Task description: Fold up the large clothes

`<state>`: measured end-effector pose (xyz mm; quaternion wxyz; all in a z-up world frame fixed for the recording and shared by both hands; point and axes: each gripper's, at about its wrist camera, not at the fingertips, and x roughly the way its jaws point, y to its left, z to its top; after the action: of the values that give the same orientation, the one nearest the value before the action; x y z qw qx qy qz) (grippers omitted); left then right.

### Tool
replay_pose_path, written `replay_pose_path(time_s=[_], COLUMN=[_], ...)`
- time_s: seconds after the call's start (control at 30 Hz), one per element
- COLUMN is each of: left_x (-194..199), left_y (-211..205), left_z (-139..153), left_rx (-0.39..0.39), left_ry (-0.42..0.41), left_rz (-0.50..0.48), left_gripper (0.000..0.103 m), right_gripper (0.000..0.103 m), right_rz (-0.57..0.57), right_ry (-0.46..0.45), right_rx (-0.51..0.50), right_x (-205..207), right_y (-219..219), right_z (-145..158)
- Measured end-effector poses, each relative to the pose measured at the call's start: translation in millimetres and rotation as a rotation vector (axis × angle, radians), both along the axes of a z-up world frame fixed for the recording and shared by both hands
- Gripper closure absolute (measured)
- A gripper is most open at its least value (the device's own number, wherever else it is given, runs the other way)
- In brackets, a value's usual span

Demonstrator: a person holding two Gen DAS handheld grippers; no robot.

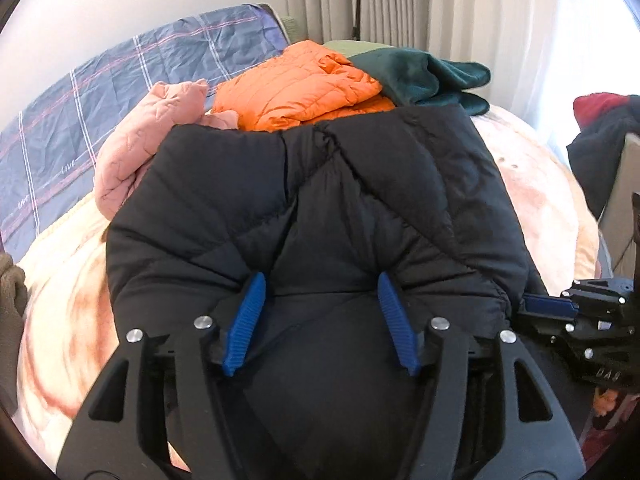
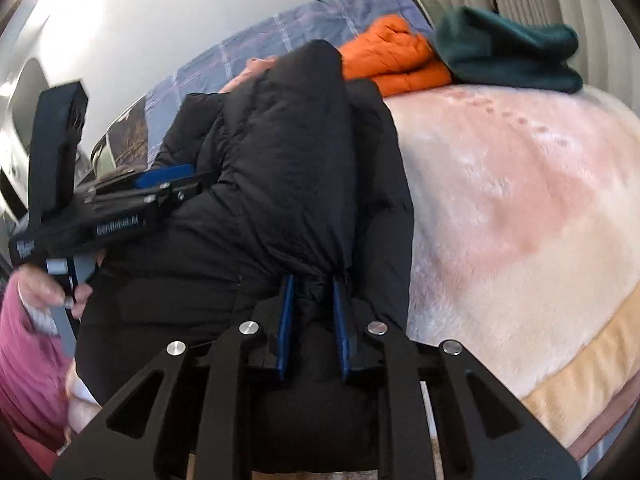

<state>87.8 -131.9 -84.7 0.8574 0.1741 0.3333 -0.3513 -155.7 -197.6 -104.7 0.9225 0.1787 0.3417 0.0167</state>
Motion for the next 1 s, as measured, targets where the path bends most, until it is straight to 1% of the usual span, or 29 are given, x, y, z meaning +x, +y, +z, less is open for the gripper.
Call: replay_pose_path(time_s=[0.1,0.13,0.23,0.3,0.33,0.43,0.57,0.67,0.73,0.8,0.87,0.93,1.0], left_x=[1.0,1.6,1.7,2.4,3.2,4.3,3.3,1.5,1.2,1.1,0.8,0.1,-0.4], left_y=[-1.4,-1.0,0.6,3.2,5.3,10.0,8.6,9.6,10.4,9.6,7.2,5.7,4.7], left_z=[-4.1,-4.9,-7.3,-9.6,-10.8,-12.0,-9.5,-6.9,-6.0,-5.5,-5.4,-5.4,-5.4], left_rx=[0.007,0.008,0.003,-0.011,-0.022,-0.043,-0.038,-0.042,-0.045,-0.045,-0.04,-0.031,-0.026], left_ry=[-0.003,0.001,0.001,0.002,0.006,0.012,0.004,-0.005,-0.003,-0.002,-0.004,-0.009,-0.013], left_rz=[0.003,0.002,0.0,-0.002,-0.002,-0.008,-0.002,0.001,0.0,0.0,0.002,0.003,0.004], left_gripper=[0.042,0.042,0.041,0.041,0.041,0.041,0.041,0.041,0.041,0.041,0.041,0.041,0.041], right_gripper=[0.084,0.084,0.084,0.083,0.083,0.082,0.077,0.071,0.067,0.067,0.067,0.067,0.067], right_rz=[0.013,0.016,0.011,0.011,0.009,0.016,0.047,0.076,0.069,0.071,0.082,0.092,0.101], right_ry=[0.018,0.023,0.032,0.027,0.025,0.026,0.052,0.086,0.026,-0.072,-0.148,-0.175,-0.16], right_rx=[-0.077,-0.086,-0.071,-0.08,-0.083,-0.092,-0.095,-0.079,-0.07,-0.085,-0.105,-0.115,-0.087], right_x=[3.7,1.9,1.7,6.1,19.8,25.3,27.9,31.2,30.0,32.8,45.6,63.8,90.5], right_y=[8.8,10.4,10.4,14.4,8.7,8.1,5.7,-1.6,-7.9,-10.3,-9.0,-6.7,-6.3], right_z=[4.9,5.8,2.0,-2.8,-5.7,-6.0,2.1,20.3,44.5,72.2,92.2,99.5,97.6])
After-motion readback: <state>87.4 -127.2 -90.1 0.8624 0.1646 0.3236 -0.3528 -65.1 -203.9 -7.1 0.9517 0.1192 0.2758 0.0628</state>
